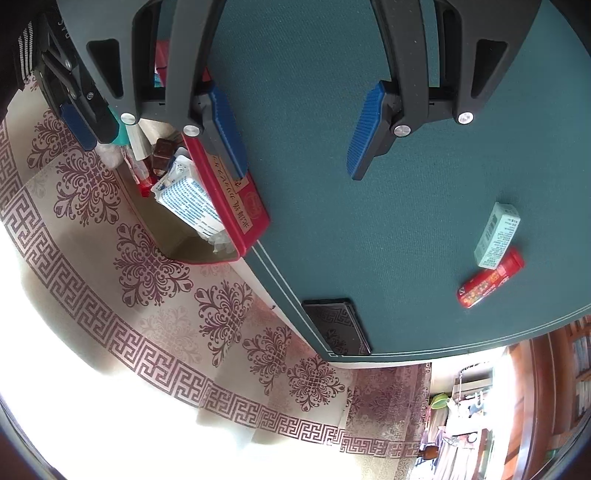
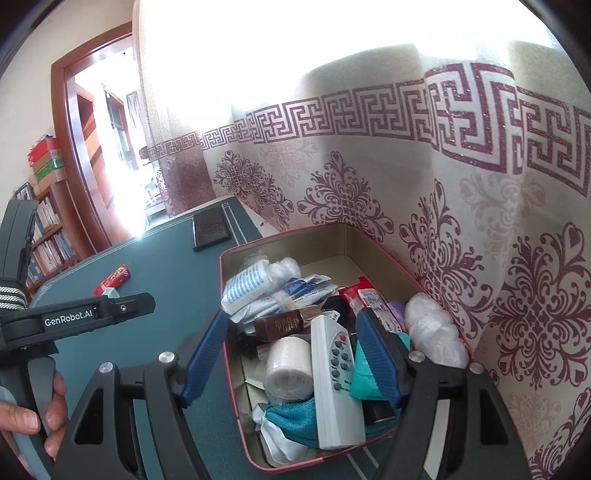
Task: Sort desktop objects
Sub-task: 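Move both open grippers back toward the white box and Skittles tube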
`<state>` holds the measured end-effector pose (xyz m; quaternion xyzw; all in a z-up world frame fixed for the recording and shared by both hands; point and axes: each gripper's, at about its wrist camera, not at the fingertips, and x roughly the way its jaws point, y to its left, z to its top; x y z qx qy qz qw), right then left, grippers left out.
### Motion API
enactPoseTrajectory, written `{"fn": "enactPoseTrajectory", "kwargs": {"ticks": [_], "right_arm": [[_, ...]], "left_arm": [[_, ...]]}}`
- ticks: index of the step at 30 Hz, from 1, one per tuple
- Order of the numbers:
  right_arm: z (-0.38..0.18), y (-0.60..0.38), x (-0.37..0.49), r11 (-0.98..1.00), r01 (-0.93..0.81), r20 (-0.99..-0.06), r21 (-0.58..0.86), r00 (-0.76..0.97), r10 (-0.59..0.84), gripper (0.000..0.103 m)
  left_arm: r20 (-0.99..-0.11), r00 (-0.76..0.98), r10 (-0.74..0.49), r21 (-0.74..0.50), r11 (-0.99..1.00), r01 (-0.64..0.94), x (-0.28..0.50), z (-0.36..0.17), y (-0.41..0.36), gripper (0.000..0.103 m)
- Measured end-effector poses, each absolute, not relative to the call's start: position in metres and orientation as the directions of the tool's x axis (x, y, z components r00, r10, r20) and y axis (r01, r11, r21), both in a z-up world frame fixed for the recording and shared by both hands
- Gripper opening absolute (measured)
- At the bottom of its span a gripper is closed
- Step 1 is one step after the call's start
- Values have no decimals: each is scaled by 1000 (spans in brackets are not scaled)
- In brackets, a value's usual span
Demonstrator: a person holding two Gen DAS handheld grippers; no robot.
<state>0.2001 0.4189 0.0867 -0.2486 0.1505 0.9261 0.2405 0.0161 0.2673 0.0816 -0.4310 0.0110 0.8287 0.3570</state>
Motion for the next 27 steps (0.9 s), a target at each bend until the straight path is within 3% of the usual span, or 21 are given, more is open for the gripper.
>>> {"fn": "enactPoseTrajectory", "kwargs": {"ticks": [11, 27], "right_arm": [[89, 373, 158, -910, -398, -538, 116, -795, 279, 79], [58, 348, 124, -940, -324, -617, 109, -763, 192, 79]], "left_arm": [[-741, -495, 453, -206, -856, -474, -37, 77, 210, 60], [-784, -531, 321, -130, -922, -365, -106, 53, 181, 60]]}}
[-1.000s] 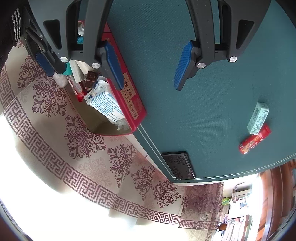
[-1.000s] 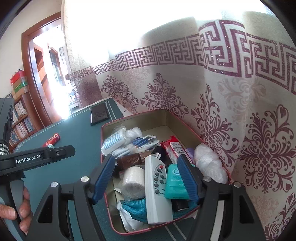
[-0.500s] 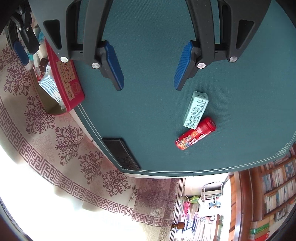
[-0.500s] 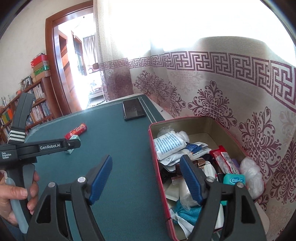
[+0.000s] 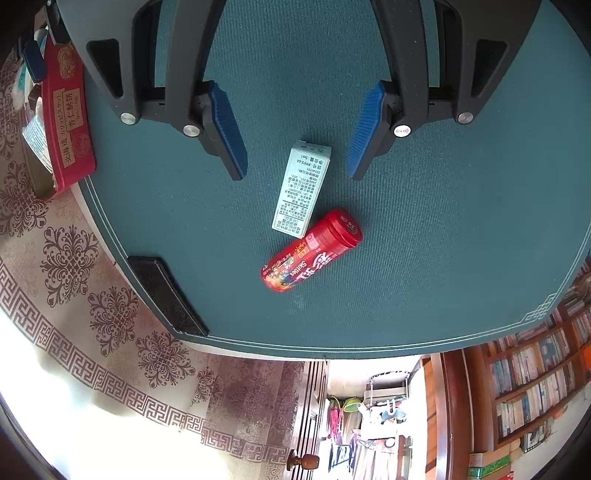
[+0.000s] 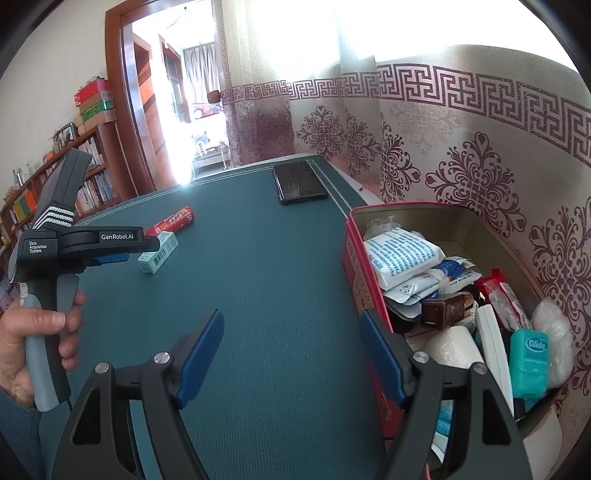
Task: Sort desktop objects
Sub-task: 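Move both open grippers back toward the white box and Skittles tube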
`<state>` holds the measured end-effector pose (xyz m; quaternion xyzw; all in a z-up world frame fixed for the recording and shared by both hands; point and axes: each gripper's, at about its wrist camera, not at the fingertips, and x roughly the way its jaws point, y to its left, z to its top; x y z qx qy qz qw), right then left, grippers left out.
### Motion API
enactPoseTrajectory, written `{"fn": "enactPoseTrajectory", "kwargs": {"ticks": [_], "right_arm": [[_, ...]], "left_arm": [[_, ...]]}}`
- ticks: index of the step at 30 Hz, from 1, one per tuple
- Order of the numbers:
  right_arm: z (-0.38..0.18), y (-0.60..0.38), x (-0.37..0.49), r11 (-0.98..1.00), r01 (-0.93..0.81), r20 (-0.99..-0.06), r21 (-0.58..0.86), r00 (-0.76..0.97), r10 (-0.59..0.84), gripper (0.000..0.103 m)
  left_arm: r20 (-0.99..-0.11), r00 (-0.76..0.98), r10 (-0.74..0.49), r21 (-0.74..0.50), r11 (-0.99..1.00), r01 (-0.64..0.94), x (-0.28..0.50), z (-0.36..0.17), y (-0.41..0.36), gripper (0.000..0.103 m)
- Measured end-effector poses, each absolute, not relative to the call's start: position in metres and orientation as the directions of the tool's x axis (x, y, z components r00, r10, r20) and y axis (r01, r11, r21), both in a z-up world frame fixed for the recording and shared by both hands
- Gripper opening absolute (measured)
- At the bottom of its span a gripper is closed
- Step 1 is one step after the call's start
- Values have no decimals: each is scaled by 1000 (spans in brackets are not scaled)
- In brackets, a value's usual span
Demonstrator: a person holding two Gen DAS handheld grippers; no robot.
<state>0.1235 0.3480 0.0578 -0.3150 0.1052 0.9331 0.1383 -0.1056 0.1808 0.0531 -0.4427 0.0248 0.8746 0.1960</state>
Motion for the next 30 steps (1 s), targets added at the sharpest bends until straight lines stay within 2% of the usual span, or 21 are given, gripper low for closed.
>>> {"fn": "enactPoseTrajectory", "kwargs": {"ticks": [10, 18, 20, 22, 24, 26, 30], "right_arm": [[67, 340, 107, -963, -258, -639, 83, -755, 147, 79], [65, 324, 72, -977, -197, -671, 80, -736, 94, 79], [64, 319, 62, -979, -188, -676, 78, -732, 86, 79], [62, 315, 52, -981, -179, -679, 73, -730, 83, 79], [59, 311, 40, -982, -174, -686, 74, -723, 77, 79], [55, 309, 29, -982, -171, -694, 79, -716, 69, 79], [50, 303, 5, -982, -170, -702, 79, -709, 66, 79]], "left_arm": [[-803, -507, 315, -129, -921, -368, -124, 28, 186, 60], [-761, -559, 331, -110, -914, -391, -126, 20, 187, 60], [-758, -576, 306, -79, -919, -385, -125, 19, 187, 50], [-759, -579, 298, -71, -922, -381, -126, 20, 185, 33], [-762, -566, 315, -111, -924, -365, -131, 20, 177, 28], [-765, -560, 318, -142, -931, -335, -135, 21, 166, 28], [-767, -588, 257, -120, -958, -262, -139, 24, 144, 27]]}}
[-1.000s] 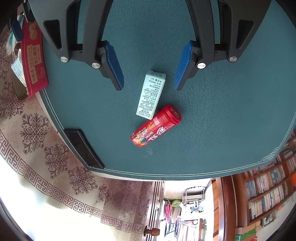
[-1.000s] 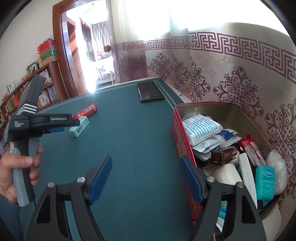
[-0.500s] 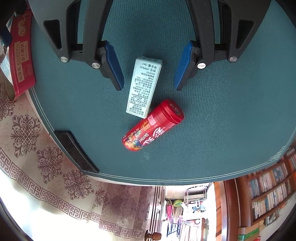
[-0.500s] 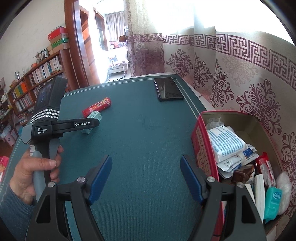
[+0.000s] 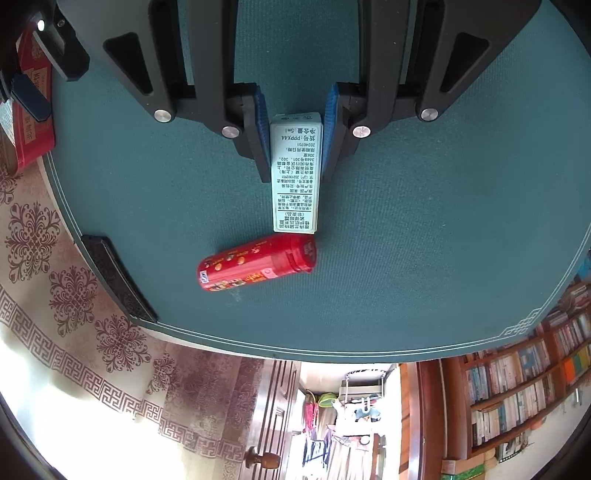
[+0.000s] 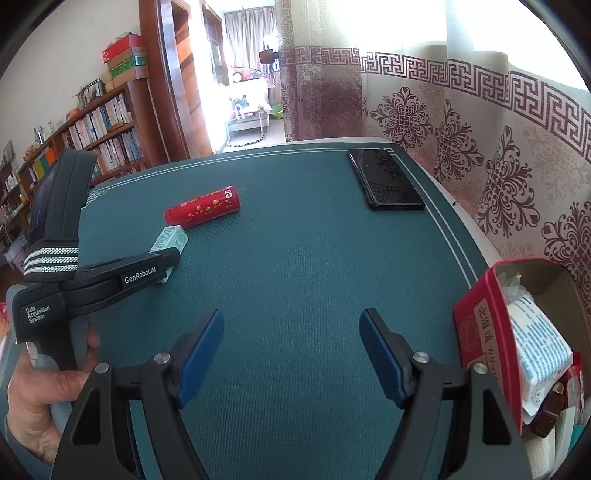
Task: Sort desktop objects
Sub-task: 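Move both open grippers back toward the white box and Skittles tube, then grasp the white medicine box with the left gripper while the right grasps the red Skittles tube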
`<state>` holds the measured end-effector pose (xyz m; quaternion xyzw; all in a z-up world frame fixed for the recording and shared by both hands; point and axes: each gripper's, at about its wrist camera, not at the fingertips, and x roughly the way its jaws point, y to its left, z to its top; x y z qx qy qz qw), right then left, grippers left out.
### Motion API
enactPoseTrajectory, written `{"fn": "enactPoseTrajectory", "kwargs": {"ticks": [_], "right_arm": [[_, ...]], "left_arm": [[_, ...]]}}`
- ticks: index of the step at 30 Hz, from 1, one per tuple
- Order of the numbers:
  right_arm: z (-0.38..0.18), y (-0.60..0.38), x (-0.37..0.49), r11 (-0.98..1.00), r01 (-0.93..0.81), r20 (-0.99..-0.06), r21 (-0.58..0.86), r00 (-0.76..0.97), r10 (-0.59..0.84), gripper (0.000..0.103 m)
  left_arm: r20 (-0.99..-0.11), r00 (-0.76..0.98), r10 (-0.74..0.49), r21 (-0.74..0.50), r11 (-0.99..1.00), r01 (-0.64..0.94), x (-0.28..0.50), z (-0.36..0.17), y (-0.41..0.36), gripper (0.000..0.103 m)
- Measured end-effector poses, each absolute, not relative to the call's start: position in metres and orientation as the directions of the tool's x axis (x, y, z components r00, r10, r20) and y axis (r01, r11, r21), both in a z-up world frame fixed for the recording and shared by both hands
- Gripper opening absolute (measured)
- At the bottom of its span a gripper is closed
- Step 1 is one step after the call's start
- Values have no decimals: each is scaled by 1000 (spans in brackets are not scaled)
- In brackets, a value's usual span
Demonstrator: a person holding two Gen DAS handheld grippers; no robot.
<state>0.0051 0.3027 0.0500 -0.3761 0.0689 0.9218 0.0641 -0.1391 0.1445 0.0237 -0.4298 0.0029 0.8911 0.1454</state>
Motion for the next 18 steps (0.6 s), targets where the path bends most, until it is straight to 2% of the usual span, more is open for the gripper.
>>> {"fn": "enactPoseTrajectory", "kwargs": {"ticks": [7, 18], "right_arm": [[41, 292, -46, -980, -134, -715, 145, -699, -10, 79], [26, 276, -96, -920, -112, -729, 377, -648, -220, 79]], "left_arm": [[-760, -617, 205, -133, -978, -161, -149, 28, 111, 27], [-760, -626, 175, -148, -984, -95, -157, 28, 96, 27]]}}
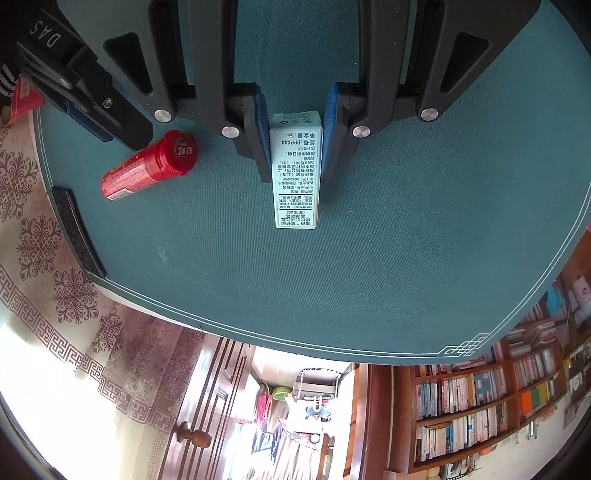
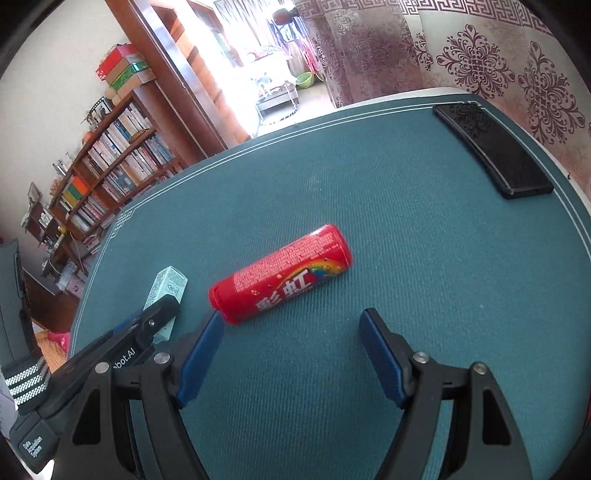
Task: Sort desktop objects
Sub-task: 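Grasp the white medicine box with the left gripper while the right grasps the red Skittles tube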
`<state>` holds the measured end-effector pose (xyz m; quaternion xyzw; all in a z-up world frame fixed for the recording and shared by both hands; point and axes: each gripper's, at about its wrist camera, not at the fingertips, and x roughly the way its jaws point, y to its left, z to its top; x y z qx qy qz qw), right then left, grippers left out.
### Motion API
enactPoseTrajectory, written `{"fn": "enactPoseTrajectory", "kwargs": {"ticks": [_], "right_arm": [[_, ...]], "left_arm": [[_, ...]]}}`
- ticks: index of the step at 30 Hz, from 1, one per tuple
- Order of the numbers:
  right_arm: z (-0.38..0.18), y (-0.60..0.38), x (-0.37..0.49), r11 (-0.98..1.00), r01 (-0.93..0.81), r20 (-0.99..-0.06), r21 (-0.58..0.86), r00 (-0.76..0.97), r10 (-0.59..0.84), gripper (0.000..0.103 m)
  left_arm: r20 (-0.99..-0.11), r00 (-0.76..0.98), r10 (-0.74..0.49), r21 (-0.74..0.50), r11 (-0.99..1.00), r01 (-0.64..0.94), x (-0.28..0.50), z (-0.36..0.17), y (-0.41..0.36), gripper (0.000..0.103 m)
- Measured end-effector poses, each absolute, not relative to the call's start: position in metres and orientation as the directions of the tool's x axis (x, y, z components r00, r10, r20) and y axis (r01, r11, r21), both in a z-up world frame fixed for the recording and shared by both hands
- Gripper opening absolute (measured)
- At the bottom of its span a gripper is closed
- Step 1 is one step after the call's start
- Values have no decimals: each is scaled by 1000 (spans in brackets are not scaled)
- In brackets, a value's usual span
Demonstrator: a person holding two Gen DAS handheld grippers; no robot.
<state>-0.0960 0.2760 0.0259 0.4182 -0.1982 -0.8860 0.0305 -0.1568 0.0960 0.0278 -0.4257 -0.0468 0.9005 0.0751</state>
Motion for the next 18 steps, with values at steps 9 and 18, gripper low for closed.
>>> {"fn": "enactPoseTrajectory", "kwargs": {"ticks": [9, 18], "right_arm": [[29, 263, -125, -924, -141, -734, 356, -654, -183, 80], [29, 269, -137, -910, -179, -756, 373, -627, -187, 80]], "left_arm": [[-772, -615, 162, -169, -985, -47, -163, 22, 82, 27], [-777, -609, 161, -184, -983, -25, -166, 20, 74, 27]]}}
